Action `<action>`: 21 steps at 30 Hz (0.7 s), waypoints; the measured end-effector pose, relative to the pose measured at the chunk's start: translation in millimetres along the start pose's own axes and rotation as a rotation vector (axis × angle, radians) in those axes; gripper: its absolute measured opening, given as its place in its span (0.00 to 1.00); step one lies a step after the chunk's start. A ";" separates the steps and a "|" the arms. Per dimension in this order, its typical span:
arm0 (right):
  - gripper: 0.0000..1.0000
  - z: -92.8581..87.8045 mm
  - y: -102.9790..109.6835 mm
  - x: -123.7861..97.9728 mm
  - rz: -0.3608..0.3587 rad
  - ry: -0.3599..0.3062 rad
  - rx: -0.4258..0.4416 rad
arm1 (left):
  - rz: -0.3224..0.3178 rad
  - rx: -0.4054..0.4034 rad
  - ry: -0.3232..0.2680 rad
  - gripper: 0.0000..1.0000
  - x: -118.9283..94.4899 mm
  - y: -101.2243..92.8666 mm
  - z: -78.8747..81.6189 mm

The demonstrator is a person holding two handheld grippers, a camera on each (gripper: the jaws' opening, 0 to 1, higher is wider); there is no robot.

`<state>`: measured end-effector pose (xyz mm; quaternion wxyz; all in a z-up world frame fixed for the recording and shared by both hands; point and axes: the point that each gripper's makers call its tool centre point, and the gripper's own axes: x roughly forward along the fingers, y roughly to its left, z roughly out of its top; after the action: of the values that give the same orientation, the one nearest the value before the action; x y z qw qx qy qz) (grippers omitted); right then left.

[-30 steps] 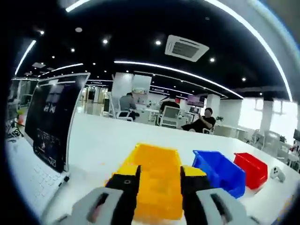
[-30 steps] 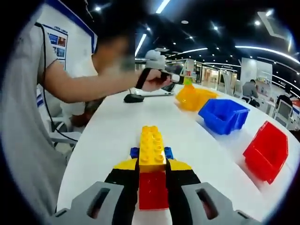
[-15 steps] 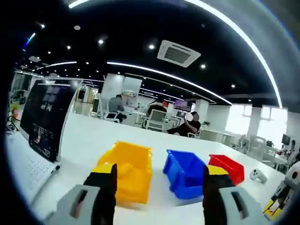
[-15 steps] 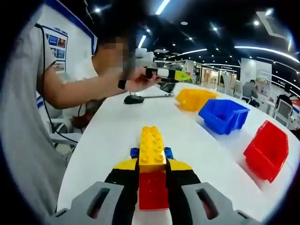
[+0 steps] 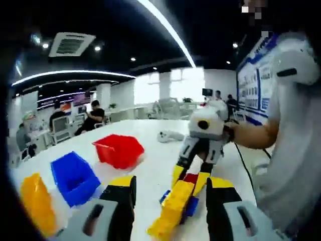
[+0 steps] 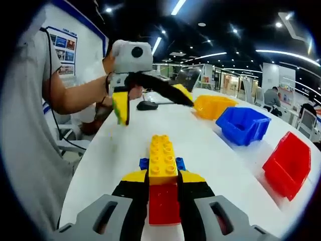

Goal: Take apart the toy blocks one by one and place each separated block into its matching bin, sorting the blocks by their type until all the connected pieces are disassembled and separated into the correct bins

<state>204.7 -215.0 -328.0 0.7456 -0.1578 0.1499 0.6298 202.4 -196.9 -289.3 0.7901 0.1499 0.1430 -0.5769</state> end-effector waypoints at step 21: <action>0.24 -0.4 3.6 1.0 0.039 0.021 -0.051 | -0.170 0.048 0.208 0.35 40.7 -13.4 -21.6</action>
<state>201.3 -213.7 -328.9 0.7274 -0.1802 0.1445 0.6462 200.4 -227.5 -326.3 0.7154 0.2152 0.2225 -0.6264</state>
